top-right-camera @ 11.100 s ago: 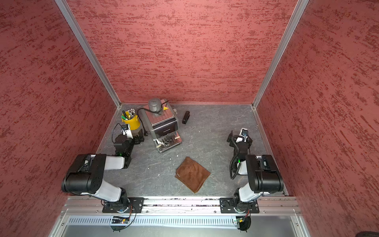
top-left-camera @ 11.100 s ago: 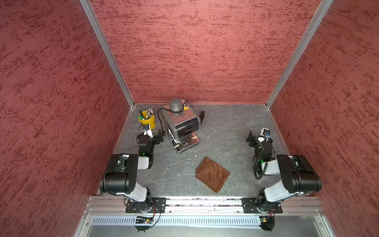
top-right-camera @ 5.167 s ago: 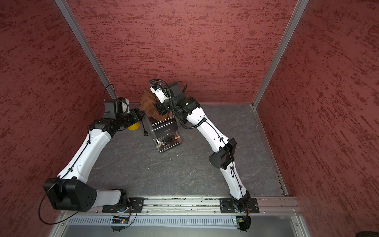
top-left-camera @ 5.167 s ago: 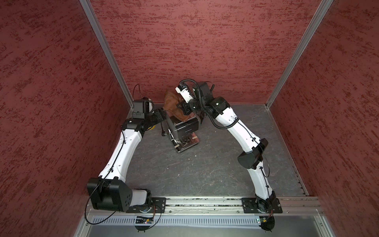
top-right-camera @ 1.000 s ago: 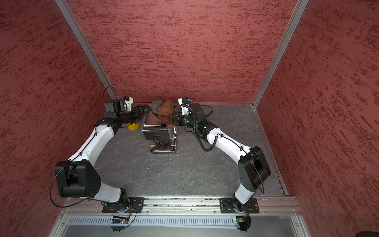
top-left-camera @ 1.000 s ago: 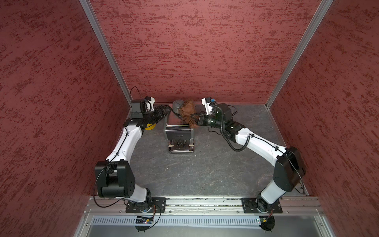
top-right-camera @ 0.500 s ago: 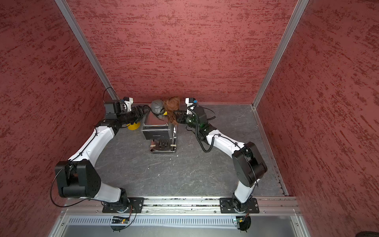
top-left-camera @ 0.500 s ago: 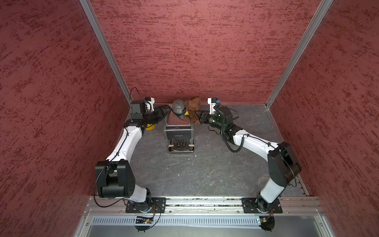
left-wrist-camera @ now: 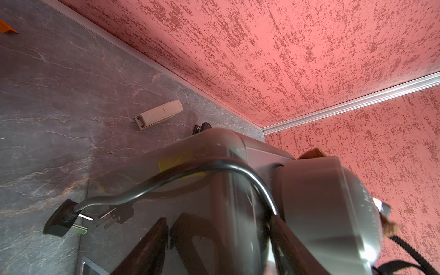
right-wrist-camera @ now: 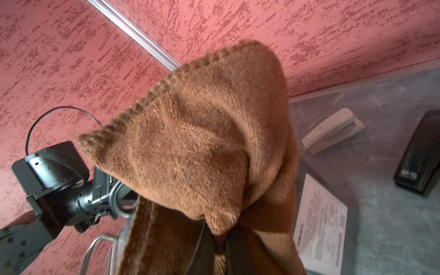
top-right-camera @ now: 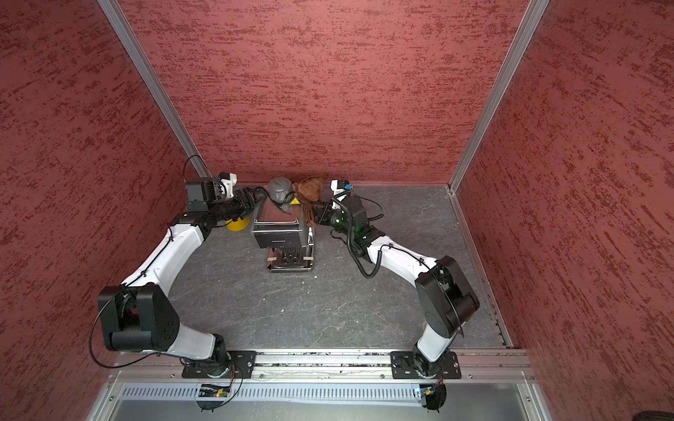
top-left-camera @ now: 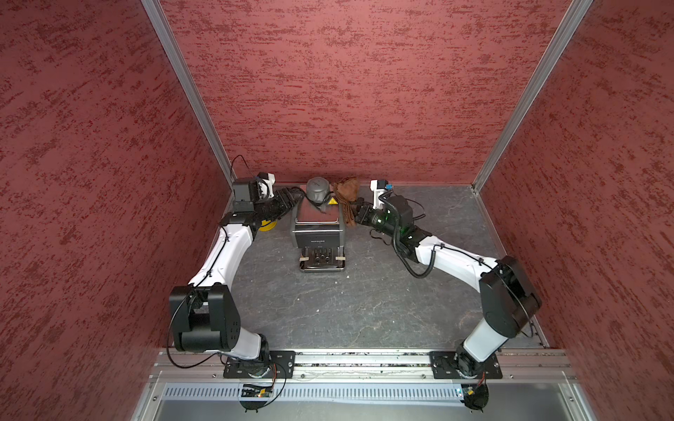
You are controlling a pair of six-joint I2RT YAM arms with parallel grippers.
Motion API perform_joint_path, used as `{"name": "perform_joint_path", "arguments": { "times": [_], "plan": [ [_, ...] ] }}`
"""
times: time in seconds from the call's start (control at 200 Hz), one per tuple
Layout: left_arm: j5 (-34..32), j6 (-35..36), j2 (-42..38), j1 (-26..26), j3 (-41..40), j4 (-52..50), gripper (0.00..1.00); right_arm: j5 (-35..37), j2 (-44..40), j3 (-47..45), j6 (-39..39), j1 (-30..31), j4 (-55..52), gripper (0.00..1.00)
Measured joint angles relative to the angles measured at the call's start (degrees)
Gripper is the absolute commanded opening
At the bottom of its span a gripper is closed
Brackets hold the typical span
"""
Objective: Wipe the surface of a coffee machine
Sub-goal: Wipe the dirt from the surface of the coffee machine.
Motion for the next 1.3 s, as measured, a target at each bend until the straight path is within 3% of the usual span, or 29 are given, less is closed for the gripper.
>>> {"name": "perform_joint_path", "arguments": {
  "times": [0.401, 0.937, 1.298],
  "plan": [
    [-0.2, -0.5, -0.1, -0.1, 0.0, 0.0, 0.67, 0.0, -5.1, -8.5, 4.8, 3.5, 1.9, 0.00],
    [-0.7, -1.3, -0.6, -0.3, -0.9, 1.0, 0.67, -2.5, 8.9, -12.1, 11.3, 0.6, 13.2, 0.00],
    [-0.7, -1.3, -0.6, -0.2, -0.9, 1.0, 0.67, -3.9, 12.4, -11.8, 12.2, -3.4, 16.6, 0.00]
  ]
}}
